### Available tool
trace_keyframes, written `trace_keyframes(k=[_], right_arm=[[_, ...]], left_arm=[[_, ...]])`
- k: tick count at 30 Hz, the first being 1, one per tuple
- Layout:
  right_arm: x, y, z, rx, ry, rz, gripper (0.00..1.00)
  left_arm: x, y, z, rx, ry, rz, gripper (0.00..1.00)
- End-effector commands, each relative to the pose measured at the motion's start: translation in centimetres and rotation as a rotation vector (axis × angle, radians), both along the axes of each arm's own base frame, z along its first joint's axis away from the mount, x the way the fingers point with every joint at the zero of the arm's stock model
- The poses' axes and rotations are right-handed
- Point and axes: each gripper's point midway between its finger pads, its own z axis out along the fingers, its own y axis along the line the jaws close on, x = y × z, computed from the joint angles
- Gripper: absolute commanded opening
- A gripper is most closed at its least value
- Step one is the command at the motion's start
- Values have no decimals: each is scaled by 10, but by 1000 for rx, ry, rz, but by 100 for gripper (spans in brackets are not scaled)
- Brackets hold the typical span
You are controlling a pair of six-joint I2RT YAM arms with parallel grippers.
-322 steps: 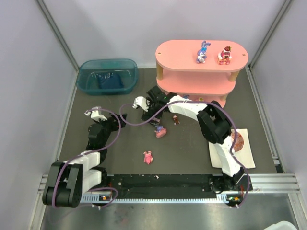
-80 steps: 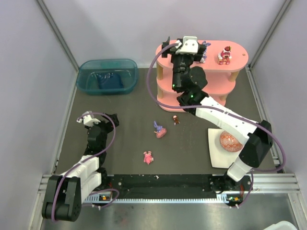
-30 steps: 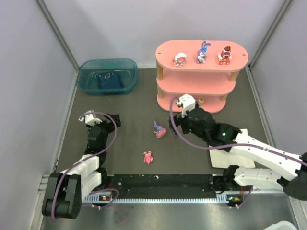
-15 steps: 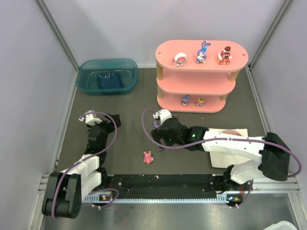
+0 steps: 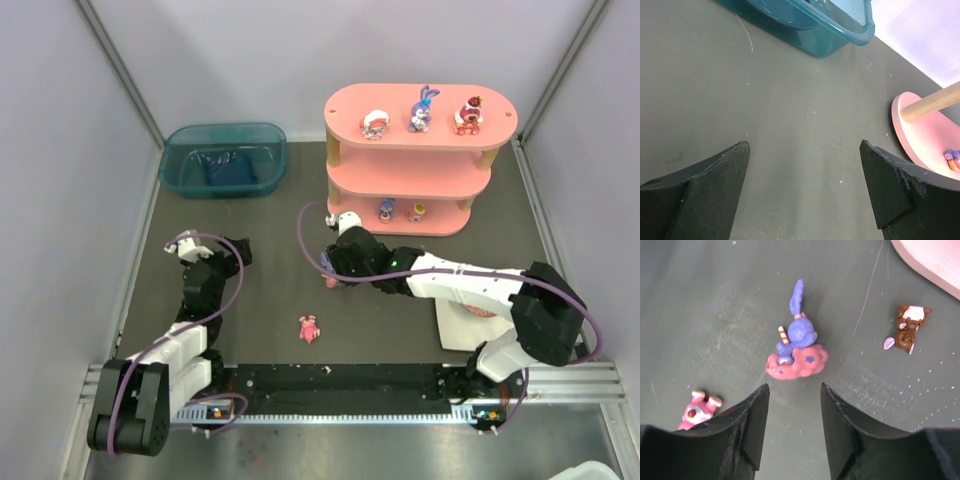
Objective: Place and organize the plastic toys onto the shelf
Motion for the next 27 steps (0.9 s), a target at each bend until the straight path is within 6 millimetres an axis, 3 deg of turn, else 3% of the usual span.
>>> trace_keyframes(k=[1, 5, 6, 10, 27], right_arm=[[21, 16, 17, 99, -34, 3, 36], [26, 21, 15, 99, -45, 20, 21], [29, 22, 17, 102, -48, 19, 12], [33, 26, 16, 116, -57, 20, 0], [41, 33, -3, 81, -43, 32, 0]], left_arm=[[6, 0, 21, 1, -71, 1, 97], [6, 0, 21, 1, -69, 1, 97], [6, 0, 20, 1, -68, 1, 97], [6, 0, 21, 1, -69, 1, 97], [6, 1, 20, 2, -68, 6, 97]])
